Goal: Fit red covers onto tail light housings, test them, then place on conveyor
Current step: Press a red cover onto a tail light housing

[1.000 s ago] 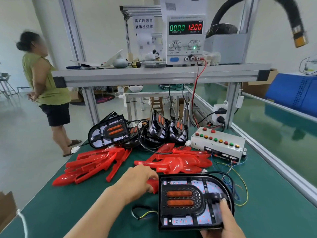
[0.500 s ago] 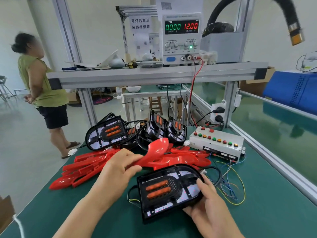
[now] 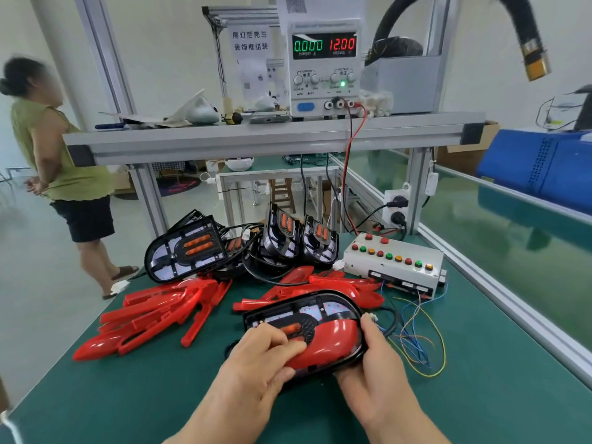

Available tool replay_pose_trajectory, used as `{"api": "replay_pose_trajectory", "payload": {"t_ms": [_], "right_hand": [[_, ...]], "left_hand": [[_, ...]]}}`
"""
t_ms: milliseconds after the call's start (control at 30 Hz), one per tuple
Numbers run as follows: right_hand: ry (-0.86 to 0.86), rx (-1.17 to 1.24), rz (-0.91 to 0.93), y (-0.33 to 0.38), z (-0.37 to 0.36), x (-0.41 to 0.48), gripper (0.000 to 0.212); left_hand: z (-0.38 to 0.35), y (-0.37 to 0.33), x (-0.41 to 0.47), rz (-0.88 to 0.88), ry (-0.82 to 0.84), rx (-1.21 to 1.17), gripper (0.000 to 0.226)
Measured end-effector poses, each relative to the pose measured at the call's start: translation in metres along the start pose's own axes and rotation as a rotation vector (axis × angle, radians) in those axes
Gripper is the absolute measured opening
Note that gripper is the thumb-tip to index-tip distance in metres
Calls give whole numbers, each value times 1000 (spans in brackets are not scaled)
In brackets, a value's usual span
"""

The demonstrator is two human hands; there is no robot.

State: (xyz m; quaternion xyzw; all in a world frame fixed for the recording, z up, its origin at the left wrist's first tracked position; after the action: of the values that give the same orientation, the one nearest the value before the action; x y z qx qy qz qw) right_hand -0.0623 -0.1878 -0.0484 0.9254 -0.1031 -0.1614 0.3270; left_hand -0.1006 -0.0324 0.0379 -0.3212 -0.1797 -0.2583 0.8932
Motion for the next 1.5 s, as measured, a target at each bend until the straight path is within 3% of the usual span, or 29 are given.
{"api": "replay_pose_trajectory", "payload": {"t_ms": [233, 567, 800, 867, 933, 1000, 1033, 1100, 1200, 1367, 1500], "right_hand": [[67, 6, 54, 1, -2, -2, 45], [-22, 29, 110, -2, 7, -1, 47], [34, 28, 112, -3, 4, -1, 45], [113, -24, 63, -2, 0, -2, 49], [186, -101, 10, 1, -3, 0, 48], [215, -157, -35, 5, -2, 4, 48], [216, -184, -52, 8, -1, 7, 49], [205, -240, -83, 13, 0, 11, 50], [185, -313, -92, 17, 3, 13, 49], [129, -320, -19, 15, 6, 12, 50], [119, -311, 7, 14, 9, 12, 51]], "left_hand": [[-4, -5, 2, -35, -28, 41, 37], [-11, -8, 0, -78, -52, 53, 40], [-13, -10, -1, -120, -53, 152, 81], [-17, -3, -2, -106, -61, 222, 79], [-16, 7, 2, 37, -47, 48, 52], [-35, 25, 3, 419, 130, -273, 37], [-42, 34, -1, 563, 104, -398, 40], [-50, 52, -7, 755, 12, -581, 8], [-59, 61, -13, 773, -15, -577, 17], [-60, 62, -11, 712, 15, -374, 20], [-57, 62, -9, 755, -11, -452, 19]]}}
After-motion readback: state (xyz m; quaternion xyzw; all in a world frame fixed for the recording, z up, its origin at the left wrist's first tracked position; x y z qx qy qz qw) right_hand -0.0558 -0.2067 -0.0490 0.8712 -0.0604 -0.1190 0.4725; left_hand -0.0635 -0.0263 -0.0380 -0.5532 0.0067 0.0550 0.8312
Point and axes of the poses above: each hand's wrist, its own x-axis towards the middle knuckle, its own z-axis out of the back of the hand, y = z × x, the point moved 8 cm from there along x, towards the middle knuckle, and after that the axes turned 12 degrees about z, right-handed, at the moved point
